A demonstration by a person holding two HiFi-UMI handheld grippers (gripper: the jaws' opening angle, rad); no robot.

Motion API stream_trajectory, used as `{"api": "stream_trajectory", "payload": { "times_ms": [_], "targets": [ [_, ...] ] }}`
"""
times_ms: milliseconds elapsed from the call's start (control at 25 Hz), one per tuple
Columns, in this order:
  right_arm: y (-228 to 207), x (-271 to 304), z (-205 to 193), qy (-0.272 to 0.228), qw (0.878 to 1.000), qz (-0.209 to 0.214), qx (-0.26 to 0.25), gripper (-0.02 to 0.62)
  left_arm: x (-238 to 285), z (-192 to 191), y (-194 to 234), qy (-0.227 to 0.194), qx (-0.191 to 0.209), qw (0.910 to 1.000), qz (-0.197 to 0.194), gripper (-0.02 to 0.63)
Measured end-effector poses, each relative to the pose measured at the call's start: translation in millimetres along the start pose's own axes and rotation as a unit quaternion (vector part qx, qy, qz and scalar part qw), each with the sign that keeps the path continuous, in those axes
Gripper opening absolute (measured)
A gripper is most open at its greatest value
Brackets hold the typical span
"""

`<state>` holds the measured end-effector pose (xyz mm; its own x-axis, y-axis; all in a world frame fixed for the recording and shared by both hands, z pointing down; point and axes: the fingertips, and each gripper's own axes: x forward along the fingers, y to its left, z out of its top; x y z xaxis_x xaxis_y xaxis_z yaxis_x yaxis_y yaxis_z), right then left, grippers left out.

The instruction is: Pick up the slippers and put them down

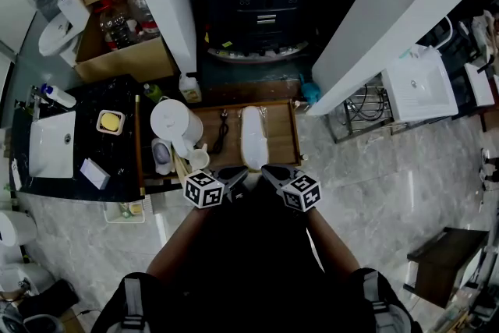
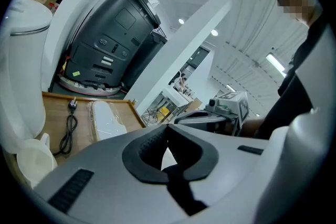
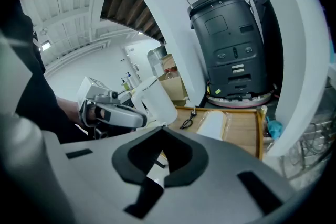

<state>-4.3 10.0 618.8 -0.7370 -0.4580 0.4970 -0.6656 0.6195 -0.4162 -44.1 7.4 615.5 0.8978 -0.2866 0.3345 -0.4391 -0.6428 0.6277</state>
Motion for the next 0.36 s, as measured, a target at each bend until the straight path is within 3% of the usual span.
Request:
{"api": "stream_trajectory", "payload": {
  "times_ms": [360],
  "targets": [
    [0.3, 4.1, 0.4, -0.004, 1.000, 0.002, 0.007, 0.008, -0.8, -4.0, 3.2, 0.005, 0.003, 1.0000, 0.000, 0.012]
  ]
}}
